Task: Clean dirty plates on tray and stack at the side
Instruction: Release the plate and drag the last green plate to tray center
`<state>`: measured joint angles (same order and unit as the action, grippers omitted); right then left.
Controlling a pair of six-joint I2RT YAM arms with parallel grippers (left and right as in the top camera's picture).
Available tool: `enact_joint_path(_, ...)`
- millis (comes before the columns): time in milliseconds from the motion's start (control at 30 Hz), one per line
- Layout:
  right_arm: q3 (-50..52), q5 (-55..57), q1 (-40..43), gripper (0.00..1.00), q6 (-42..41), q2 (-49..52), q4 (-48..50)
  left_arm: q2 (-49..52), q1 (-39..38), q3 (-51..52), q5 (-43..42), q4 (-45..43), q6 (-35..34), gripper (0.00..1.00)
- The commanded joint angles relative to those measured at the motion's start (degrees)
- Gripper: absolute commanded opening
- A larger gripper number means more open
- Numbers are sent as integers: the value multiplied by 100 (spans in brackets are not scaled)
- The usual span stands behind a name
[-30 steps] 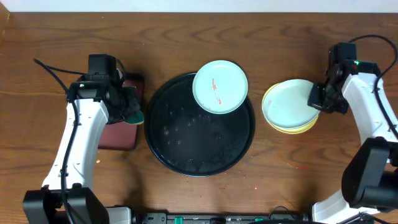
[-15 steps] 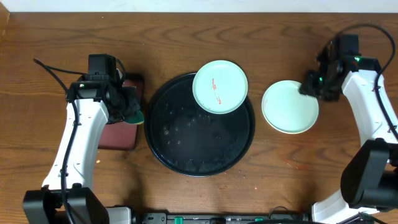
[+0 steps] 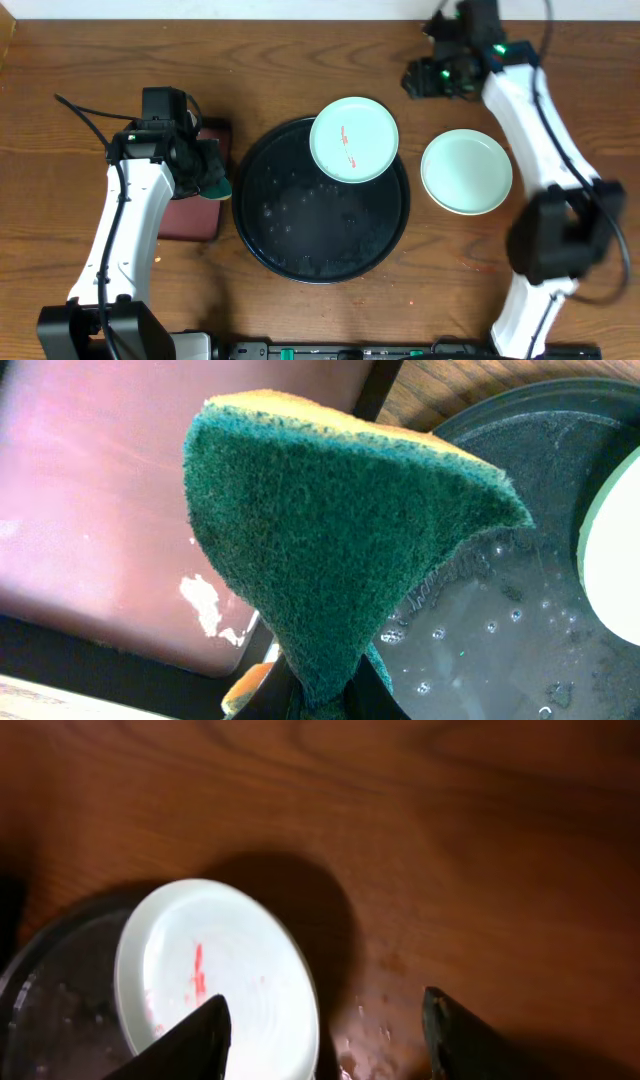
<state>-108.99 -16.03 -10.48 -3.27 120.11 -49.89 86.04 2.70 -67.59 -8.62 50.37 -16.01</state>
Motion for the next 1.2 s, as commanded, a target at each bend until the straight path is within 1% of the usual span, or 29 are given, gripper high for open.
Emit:
enact_joint_path(0, -717, -177, -125, 59, 365, 745, -313, 2, 24, -87, 52, 7, 94, 7)
enact_joint_path(67, -925, -581, -129, 58, 533, 1104, -415, 2, 24, -87, 52, 13, 94, 7)
enact_joint_path(133, -925, -726, -129, 56, 555, 1309, -457, 2, 24, -87, 52, 13, 94, 7)
enact_joint_path(333, -925, -739, -142, 41, 553, 1709, -776, 2, 24, -87, 52, 13, 94, 7)
enact_joint_path(367, -925, -739, -144, 37, 553, 1755, -817, 0, 24, -87, 52, 13, 94, 7)
enact_joint_path(400, -925, -739, -146, 30, 553, 1768, -863, 2, 24, -87, 52, 13, 96, 7)
enact_joint_path(500, -925, -741, -162, 5, 551, 1790, -949, 2, 24, -87, 52, 13, 94, 8)
enact_joint_path(533, -925, -754, -162, 1, 546, 1779, -955, 2, 24, -87, 52, 13, 94, 8)
enact_joint_path(733, -927, -994, -262, 1, 433, 1397, -1217, 2, 24, -87, 52, 15, 94, 7)
enact_joint_path(833, -927, -942, -492, 1, 389, 1040, -1467, 2, 24, -87, 52, 13, 94, 8)
enact_joint_path(867, -927, -820, -581, 1, 293, 949, -1547, 2, 24, -87, 52, 15, 94, 8)
enact_joint_path(1000, -925, 299, -1056, 1, -597, 772, -2037, 2, 24, -87, 52, 28, 94, 7)
enact_joint_path(1067, -863, 505, -1287, 1, -857, 791, -2282, 2, 24, -87, 52, 52, 94, 7)
enact_joint_path(1167, -501, 501, -1598, 1, -1005, 804, -2420, 2, 24, -81, 52, 96, 96, 8)
